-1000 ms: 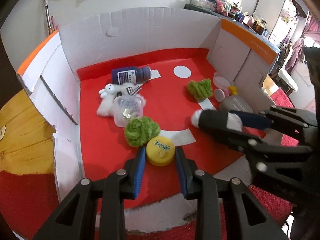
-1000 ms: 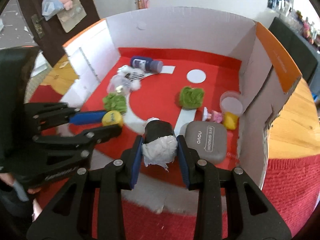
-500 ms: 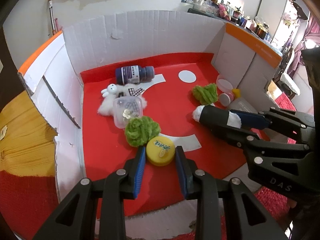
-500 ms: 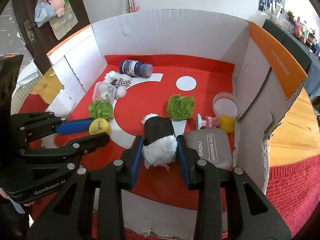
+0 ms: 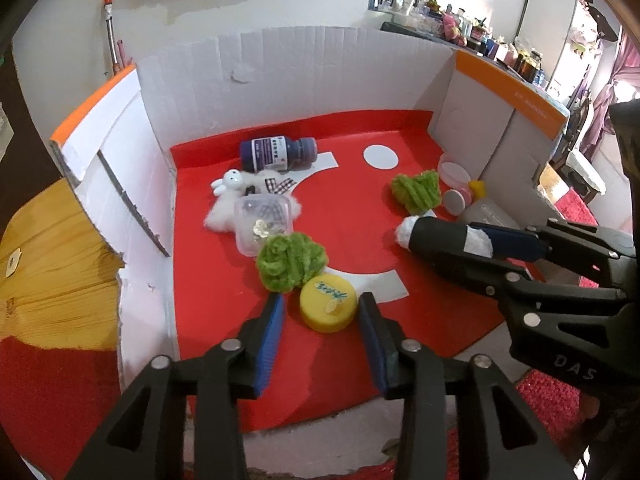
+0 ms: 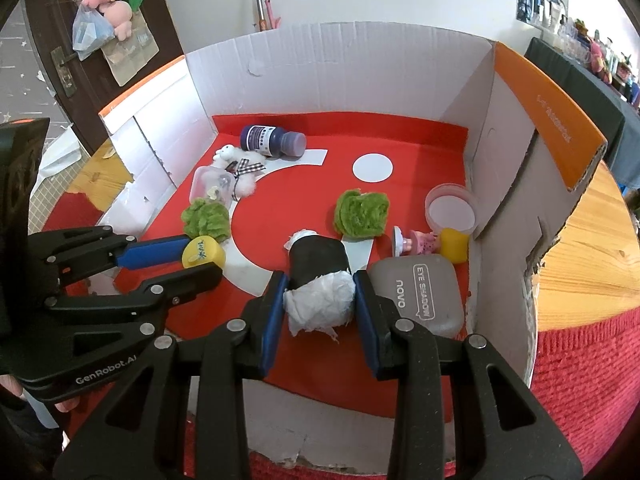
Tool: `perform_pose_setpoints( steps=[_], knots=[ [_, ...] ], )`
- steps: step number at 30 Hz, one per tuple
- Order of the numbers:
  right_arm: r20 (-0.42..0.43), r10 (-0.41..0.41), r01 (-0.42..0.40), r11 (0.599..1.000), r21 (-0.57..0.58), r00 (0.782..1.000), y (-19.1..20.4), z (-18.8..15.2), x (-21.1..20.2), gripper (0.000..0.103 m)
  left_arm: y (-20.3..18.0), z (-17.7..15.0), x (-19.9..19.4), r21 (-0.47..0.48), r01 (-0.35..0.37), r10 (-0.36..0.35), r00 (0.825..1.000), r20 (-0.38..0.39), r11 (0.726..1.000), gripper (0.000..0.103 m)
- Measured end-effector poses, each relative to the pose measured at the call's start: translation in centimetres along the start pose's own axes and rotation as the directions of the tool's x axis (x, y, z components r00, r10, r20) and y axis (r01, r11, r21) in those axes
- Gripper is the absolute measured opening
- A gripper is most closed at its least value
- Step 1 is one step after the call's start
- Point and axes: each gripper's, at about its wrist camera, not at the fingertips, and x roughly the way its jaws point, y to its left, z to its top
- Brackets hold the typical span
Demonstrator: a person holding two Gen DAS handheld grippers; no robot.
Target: Organize objects
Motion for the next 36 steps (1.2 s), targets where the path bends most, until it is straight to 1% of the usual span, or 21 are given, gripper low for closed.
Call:
perform_pose_setpoints(
  steps=[2, 4, 5, 6, 8, 11, 14, 16, 17, 18, 22, 25, 28, 30, 32, 36],
  knots=[
    [0.002, 0.0, 0.0, 1.0, 0.0, 1.0, 0.1, -0.1, -0.1, 0.033, 0.1, 0.0, -0.2, -0.005, -0.003, 0.003, 1.0, 0.012, 1.0, 0.045],
    [0.005, 0.001, -0.001, 1.0, 0.0, 1.0, 0.2, -0.2, -0.3, 0.034, 0.1, 0.0, -0.5, -0.008, -0.005, 0.006, 1.0, 0.022, 1.0, 0.048],
    [0.006, 0.004, -0.004, 1.0, 0.0, 1.0, 0.2, -0.2, -0.4, 0.036, 0.1, 0.0, -0.6, -0.009, -0.01, 0.01, 1.0, 0.026, 1.0, 0.052],
    [0.007, 0.008, -0.008, 1.0, 0.001, 1.0, 0.3, -0.3, -0.4, 0.042, 0.1, -0.1, -0.7, -0.009, -0.014, 0.015, 0.999, 0.03, 1.0, 0.053],
    [0.015, 0.012, -0.012, 1.0, 0.001, 1.0, 0.4, -0.4, -0.8, 0.048, 0.1, -0.2, -0.9, -0.009, -0.023, 0.024, 0.999, 0.039, 1.0, 0.053],
    [0.027, 0.009, -0.009, 1.0, 0.001, 1.0, 0.6, -0.5, -1.3, 0.048, 0.1, -0.4, -1.5, -0.008, -0.038, 0.039, 0.998, 0.055, 0.999, 0.053],
    [0.045, 0.01, -0.01, 1.0, 0.012, 0.999, 0.5, -0.7, -2.1, 0.048, 0.0, -0.7, -2.2, -0.009, -0.057, 0.057, 0.995, 0.077, 0.998, 0.057],
    [0.065, 0.006, -0.007, 1.0, 0.025, 0.998, 0.4, -0.8, -2.7, 0.051, -0.1, -0.9, -2.8, -0.013, -0.075, 0.076, 0.992, 0.099, 0.997, 0.06],
    [0.081, 0.002, -0.005, 0.999, 0.032, 0.997, 0.4, -1.0, -3.3, 0.056, -0.2, -1.1, -3.1, -0.016, -0.083, 0.085, 0.99, 0.113, 0.996, 0.061],
    [0.099, -0.007, 0.003, 0.999, 0.042, 0.995, 0.4, -1.2, -3.8, 0.059, -0.2, -1.2, -3.4, -0.02, -0.088, 0.089, 0.989, 0.122, 0.996, 0.062],
    [0.147, -0.034, 0.023, 0.997, 0.079, 0.989, 0.4, -2.1, -5.3, 0.059, -0.3, -1.9, -4.7, -0.054, -0.098, 0.105, 0.981, 0.165, 0.994, 0.064],
    [0.182, -0.079, 0.063, 0.994, 0.091, 0.98, 0.6, -2.8, -6.2, 0.059, -0.5, -2.3, -5.5, -0.072, -0.118, 0.131, 0.971, 0.198, 0.99, 0.065],
    [0.207, -0.104, 0.084, 0.991, 0.104, 0.973, 0.9, -3.4, -6.8, 0.06, -0.9, -2.8, -6.3, -0.076, -0.141, 0.155, 0.961, 0.228, 0.987, 0.07],
    [0.219, -0.123, 0.102, 0.989, 0.104, 0.968, 1.3, -3.7, -7.1, 0.066, -1.1, -3.1, -6.7, -0.078, -0.156, 0.17, 0.955, 0.244, 0.985, 0.073],
    [0.228, -0.139, 0.118, 0.988, 0.103, 0.964, 1.6, -4.1, -7.3, 0.068, -1.2, -3.4, -7.0, -0.08, -0.16, 0.175, 0.951, 0.254, 0.984, 0.075],
    [0.239, -0.161, 0.138, 0.984, 0.112, 0.958, 1.7, -4.7, -7.5, 0.068, -1.4, -3.9, -7.2, -0.082, -0.157, 0.174, 0.95, 0.261, 0.984, 0.081]
  ],
)
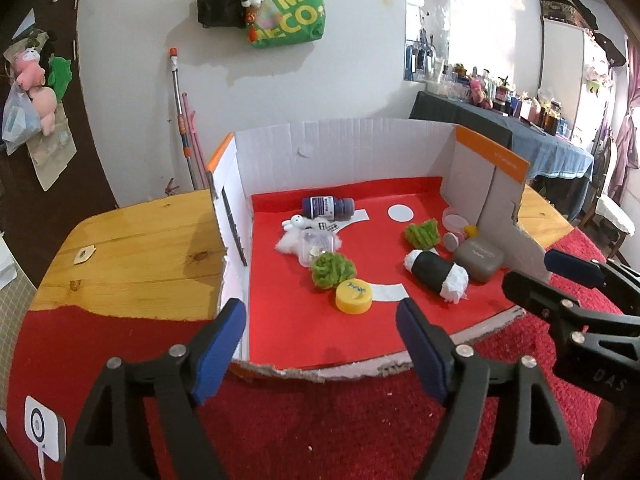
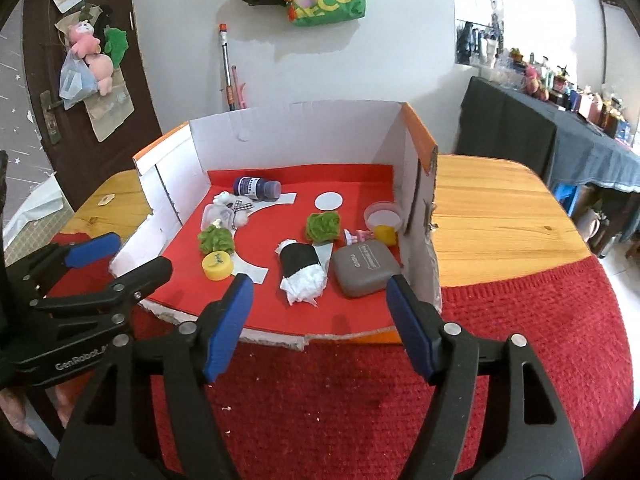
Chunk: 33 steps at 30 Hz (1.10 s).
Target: Organize objects
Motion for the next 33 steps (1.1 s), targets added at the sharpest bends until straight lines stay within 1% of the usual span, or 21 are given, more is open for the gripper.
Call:
perform_pose_setpoints(
  steps=[6, 11, 14, 26, 30, 33],
  knots=[
    [-0.001, -0.008, 0.008, 1.0, 0.011, 1.0, -0.2, -0.8, -0.1, 0.068, 0.2, -1.0, 0.0, -0.02, 0.0, 0.0, 1.0, -0.006, 1.0, 0.084],
    [0.005, -0.007, 0.007, 1.0, 0.017, 1.0, -0.4, -1.2, -0.1, 0.068, 0.4, -1.6, 0.2, -0.044, 0.0, 0.0, 1.0, -0.014, 0.999, 0.084],
    [0.006, -0.007, 0.007, 1.0, 0.017, 1.0, -0.4, -1.2, -0.1, 0.069, 0.7, -1.9, 0.1, -0.058, 0.005, -0.005, 1.0, -0.011, 0.998, 0.088],
    [0.016, -0.017, 0.016, 1.0, 0.008, 1.0, -0.3, -1.5, -0.2, 0.069, 0.6, -2.2, 0.5, -0.06, 0.002, -0.003, 1.0, -0.016, 0.998, 0.093],
    [0.016, -0.016, 0.016, 1.0, 0.007, 1.0, -0.3, -1.5, -0.2, 0.07, 0.6, -2.2, 0.6, -0.07, 0.014, -0.016, 1.0, -0.022, 0.997, 0.099],
    [0.016, -0.014, 0.014, 1.0, 0.009, 1.0, -0.4, -1.6, -0.2, 0.07, 0.8, -2.4, 0.8, -0.09, 0.02, -0.023, 0.999, -0.031, 0.996, 0.1]
  ],
)
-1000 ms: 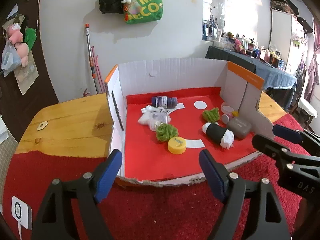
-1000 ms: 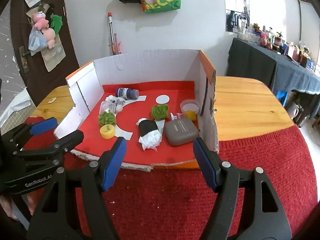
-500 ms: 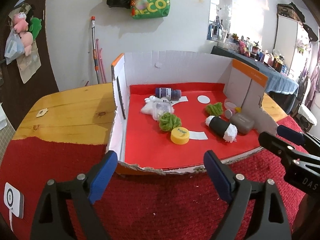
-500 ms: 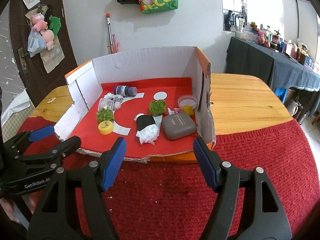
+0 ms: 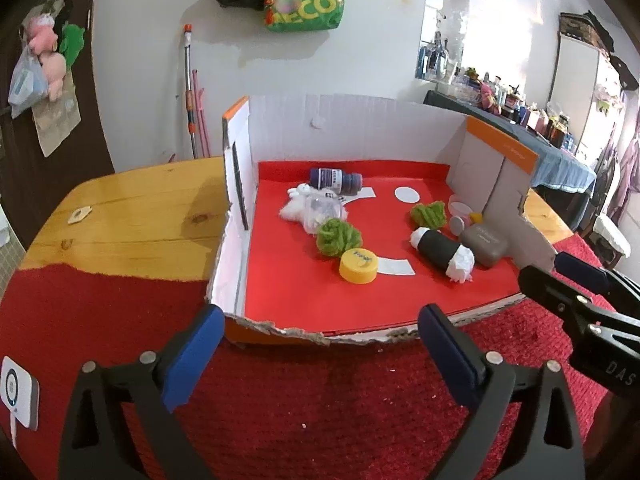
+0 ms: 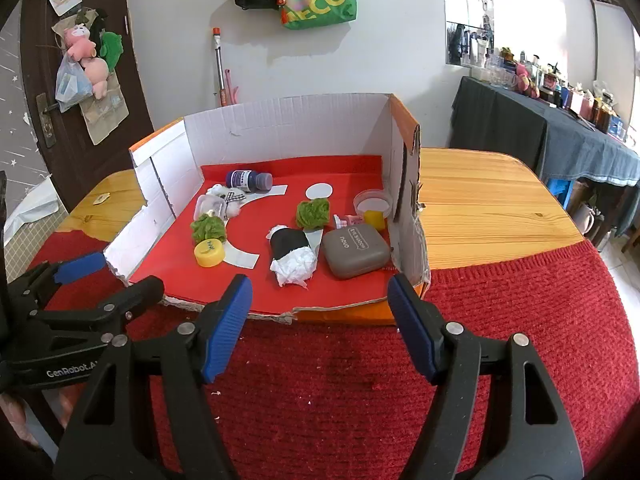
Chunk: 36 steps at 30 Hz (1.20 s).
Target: Organize objects
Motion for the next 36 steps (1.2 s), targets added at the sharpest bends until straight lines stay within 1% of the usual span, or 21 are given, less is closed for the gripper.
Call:
perform_pose_setpoints(
  steps=[7, 9, 12, 14, 17, 22, 30, 36],
  knots=[
    [0.0, 0.001, -0.001, 1.0, -0.001, 1.0, 0.0, 0.0, 0.0, 0.071, 0.5, -0.1, 0.4, -0.016, -0.004, 0.004, 1.0, -0.013, 1.0, 0.1],
    [-0.003, 0.001, -0.001, 1.0, -0.003, 1.0, 0.0, -0.1, 0.1, 0.078, 0.5, -0.1, 0.3, -0.013, -0.003, 0.003, 1.0, -0.008, 1.0, 0.1],
    [-0.036, 0.011, -0.01, 1.0, 0.016, 0.999, -0.3, -0.5, 0.8, 0.083, 0.5, -0.1, 0.1, -0.007, -0.003, 0.003, 1.0, 0.005, 1.0, 0.103],
    [-0.038, 0.025, -0.024, 0.999, 0.031, 0.999, -0.6, -0.7, 1.0, 0.083, 0.5, -0.1, 0.1, -0.003, -0.005, 0.005, 1.0, 0.012, 1.0, 0.103],
    [-0.025, 0.005, -0.005, 1.0, 0.011, 1.0, -0.2, -0.7, 0.6, 0.083, 0.6, -0.1, 0.2, -0.005, -0.005, 0.005, 1.0, 0.004, 1.0, 0.103],
    [-0.011, 0.001, -0.001, 1.0, -0.006, 1.0, 0.1, -0.3, 0.2, 0.083, 0.6, -0.1, 0.1, -0.004, -0.004, 0.004, 1.0, 0.004, 1.0, 0.103],
    [-0.007, 0.006, -0.006, 1.0, 0.001, 1.0, -0.1, -0.4, -0.1, 0.083, 0.5, -0.2, -0.1, 0.002, -0.007, 0.007, 1.0, 0.003, 1.0, 0.103],
    [-0.001, 0.004, -0.004, 1.0, -0.002, 1.0, -0.2, -0.9, -1.0, 0.083, 0.3, -0.9, -1.0, 0.002, -0.007, 0.007, 1.0, 0.006, 1.0, 0.103]
  ],
)
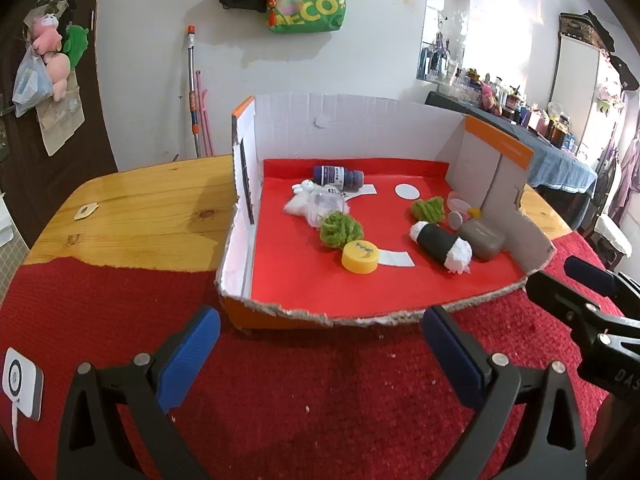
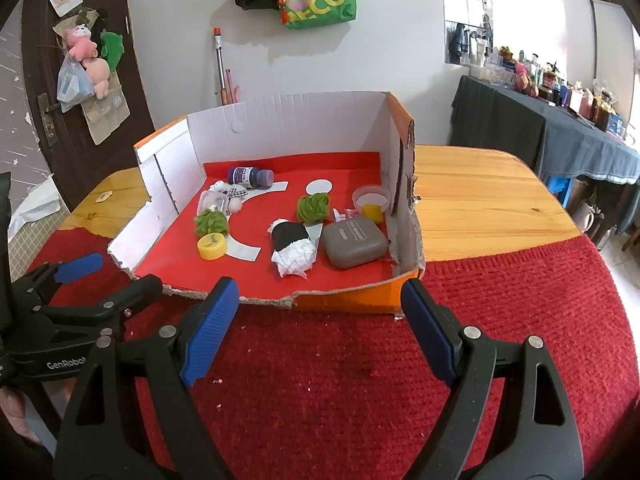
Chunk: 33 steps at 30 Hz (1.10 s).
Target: Organize objects
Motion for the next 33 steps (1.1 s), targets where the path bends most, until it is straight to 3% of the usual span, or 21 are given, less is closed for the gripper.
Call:
perform_pose_setpoints(
  steps=[24, 33],
  knots=[
    [-0.076, -0.015, 0.016, 1.0, 0.006, 0.997, -0.8, -4.9, -0.6, 0.083, -0.2, -5.4, -0.4, -0.025, -0.01, 0.006, 0.986, -0.167, 1.0, 0.103],
    [-0.111, -0.017, 0.02, 0.999, 0.025, 0.994, -1.4, -5.5, 0.1, 0.083, -0.4, -5.9, -0.5, 0.0, -0.035, 0.034, 0.986, -0.166, 0.999, 0.103]
  ],
)
